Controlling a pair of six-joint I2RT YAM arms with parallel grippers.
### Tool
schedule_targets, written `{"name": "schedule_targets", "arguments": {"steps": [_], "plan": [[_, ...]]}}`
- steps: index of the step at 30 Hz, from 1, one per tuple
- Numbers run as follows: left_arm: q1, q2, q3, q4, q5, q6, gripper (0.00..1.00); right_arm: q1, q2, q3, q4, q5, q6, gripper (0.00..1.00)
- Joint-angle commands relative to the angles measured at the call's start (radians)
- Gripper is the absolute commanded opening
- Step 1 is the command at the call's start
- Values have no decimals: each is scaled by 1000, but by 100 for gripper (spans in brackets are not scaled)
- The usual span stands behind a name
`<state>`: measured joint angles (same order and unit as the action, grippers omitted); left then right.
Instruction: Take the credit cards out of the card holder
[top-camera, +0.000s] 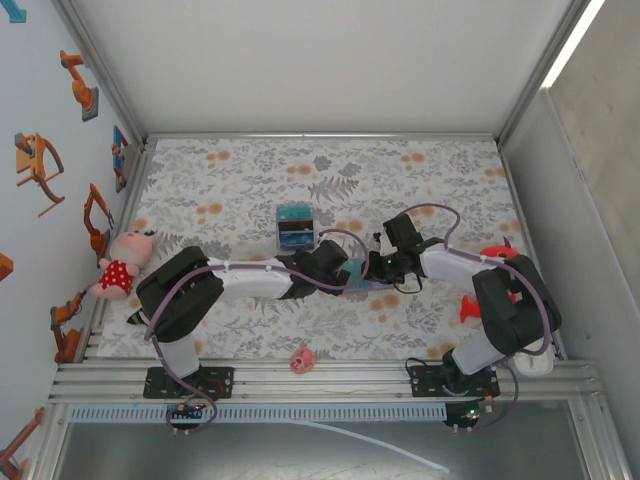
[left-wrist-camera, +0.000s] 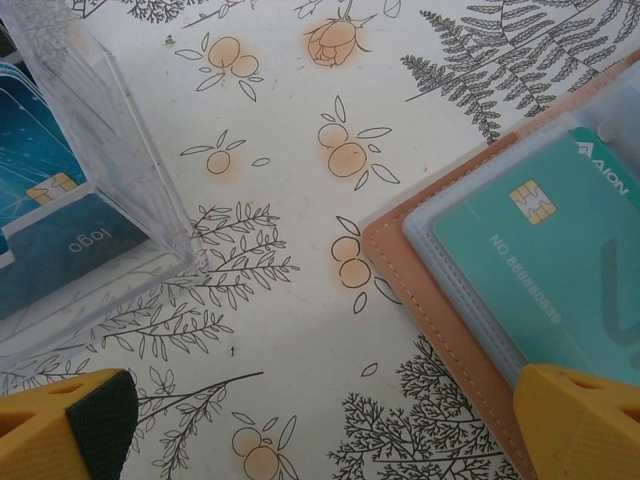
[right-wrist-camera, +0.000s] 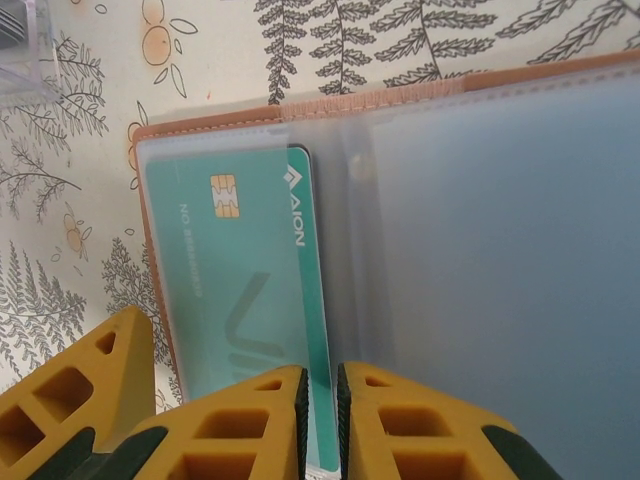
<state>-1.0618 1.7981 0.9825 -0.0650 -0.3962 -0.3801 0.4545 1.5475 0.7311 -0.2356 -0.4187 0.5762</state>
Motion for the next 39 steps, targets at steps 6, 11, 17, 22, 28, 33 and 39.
{"name": "schedule_targets", "arguments": {"steps": [6, 11, 17, 22, 28, 33, 39], "plan": [[-10, 35, 35, -70, -34, 21, 97, -3, 36, -22, 23, -9, 11, 16], [-13, 46, 51, -99, -49, 29, 97, -4, 51, -24, 38, -28, 18, 16], [-18, 68, 92, -196, -79, 30, 97, -4, 41, -33, 70, -65, 29, 15], [-22, 75, 111, -270, -100, 30, 97, -4, 19, -38, 85, -78, 35, 15], [-22, 91, 120, -311, -112, 29, 97, -6, 6, -43, 92, -80, 37, 15], [-24, 102, 131, -325, -119, 25, 97, -7, 5, -48, 107, -92, 42, 15], [-22, 106, 137, -325, -119, 27, 97, -7, 14, -61, 149, -118, 57, 15]]}}
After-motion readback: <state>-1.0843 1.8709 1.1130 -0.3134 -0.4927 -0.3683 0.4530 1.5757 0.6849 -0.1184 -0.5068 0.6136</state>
